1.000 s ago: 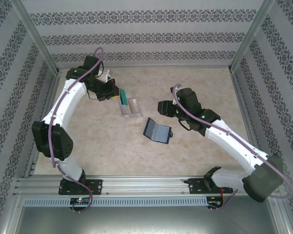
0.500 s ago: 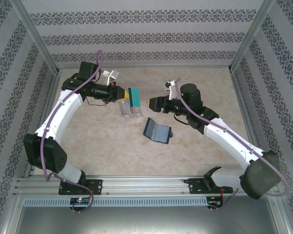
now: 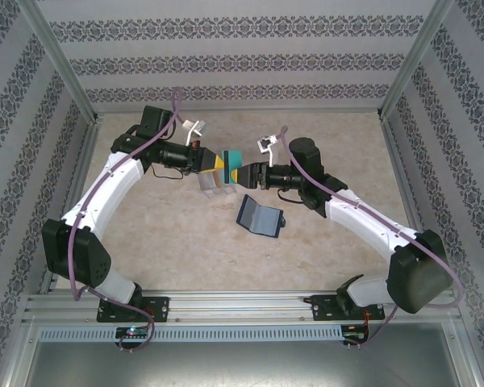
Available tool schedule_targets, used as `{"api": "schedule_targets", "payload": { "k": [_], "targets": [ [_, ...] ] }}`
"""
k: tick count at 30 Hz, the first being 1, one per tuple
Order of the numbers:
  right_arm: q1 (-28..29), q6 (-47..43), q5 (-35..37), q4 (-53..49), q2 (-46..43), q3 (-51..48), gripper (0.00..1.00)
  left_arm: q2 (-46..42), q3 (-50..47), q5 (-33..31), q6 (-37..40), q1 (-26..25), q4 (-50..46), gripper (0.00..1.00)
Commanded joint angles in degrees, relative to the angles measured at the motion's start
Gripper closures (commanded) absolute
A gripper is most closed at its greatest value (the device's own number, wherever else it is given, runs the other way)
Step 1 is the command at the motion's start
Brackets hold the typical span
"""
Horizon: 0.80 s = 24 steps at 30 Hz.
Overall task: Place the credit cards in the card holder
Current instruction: Pass the credit card.
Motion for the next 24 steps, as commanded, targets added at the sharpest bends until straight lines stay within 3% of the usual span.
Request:
{"api": "schedule_targets", "payload": {
  "k": [1,7,12,16,18,22,24],
  "targets": [
    [-1.0,3.5,-3.1,7.8,-0.2,-2.2,0.37,0.6,-1.0,1.9,1.2,-1.1,2.3,1.00],
    [-2.5,4.8,-3.7,9.5,-2.5,-4.3,0.43,1.2,-2.1,1.0,2.3,-1.2,0.8,1.00],
    [-3.0,5.9,-5.9,11.4,-3.2,-5.7,0.75,1.7,-2.2,0.7,1.9,-2.0,0.8,0.99],
    [-3.2,5.6,-6.5,11.0,-3.7,-6.3,1.00,1.6,-2.3,0.6,0.6,-2.0,1.9,0.86],
    [-3.4,5.3,-6.3,10.6,-4.2,-6.8,1.00,1.2,-2.6,0.2,-0.2,-2.1,2.2,0.69],
    [-3.5,2.1,-4.3,7.8,-6.5,-8.0,1.00,-0.3,-4.7,-1.4,-4.1,-2.0,4.7,0.58],
    [-3.5,-0.2,-2.7,5.7,-7.6,-8.4,1.00,-1.3,-5.9,-2.9,-6.7,-1.9,6.4,0.42]
  ]
}}
